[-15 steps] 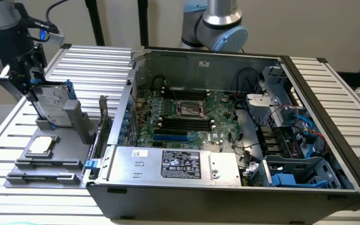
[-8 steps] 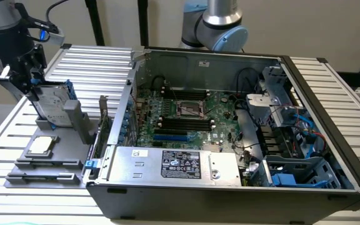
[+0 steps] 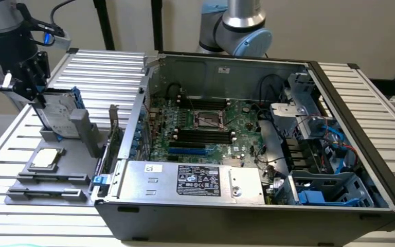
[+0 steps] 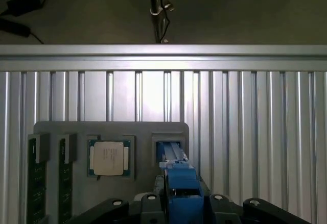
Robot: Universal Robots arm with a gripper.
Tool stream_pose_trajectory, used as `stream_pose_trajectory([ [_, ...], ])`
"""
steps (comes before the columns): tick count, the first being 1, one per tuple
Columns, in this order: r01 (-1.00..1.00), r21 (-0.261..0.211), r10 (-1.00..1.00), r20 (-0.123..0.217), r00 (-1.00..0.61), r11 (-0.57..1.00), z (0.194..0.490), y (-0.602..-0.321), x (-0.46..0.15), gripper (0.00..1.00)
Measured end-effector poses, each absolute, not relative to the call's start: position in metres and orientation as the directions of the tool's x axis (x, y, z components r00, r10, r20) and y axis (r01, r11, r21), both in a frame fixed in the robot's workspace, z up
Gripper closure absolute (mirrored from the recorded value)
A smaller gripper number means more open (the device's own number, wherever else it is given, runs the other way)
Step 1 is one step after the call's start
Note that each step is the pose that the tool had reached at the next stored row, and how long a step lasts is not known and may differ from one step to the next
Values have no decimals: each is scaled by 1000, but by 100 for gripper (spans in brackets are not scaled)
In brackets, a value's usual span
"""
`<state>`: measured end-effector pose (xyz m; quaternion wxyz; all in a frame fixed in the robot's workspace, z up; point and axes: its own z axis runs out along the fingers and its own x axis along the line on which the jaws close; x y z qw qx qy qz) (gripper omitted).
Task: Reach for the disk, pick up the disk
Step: 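Pick up the disk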
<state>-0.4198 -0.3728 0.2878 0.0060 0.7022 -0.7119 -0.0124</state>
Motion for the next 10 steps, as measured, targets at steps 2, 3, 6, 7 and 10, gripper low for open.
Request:
stream_pose_trajectory([
  [2,-1000,26,-1000,-9,-14,14,288,-373,-420,67],
  [3,-1000,26,-1000,-9,-14,14,288,-373,-420,67],
  [6,-1000,26,-1000,-9,-14,14,288,-373,-420,67],
  [7,-1000,26,-1000,-9,-14,14,288,-373,-420,67],
  [10,-1000,26,-1000,-9,-14,14,288,-373,-420,67],
])
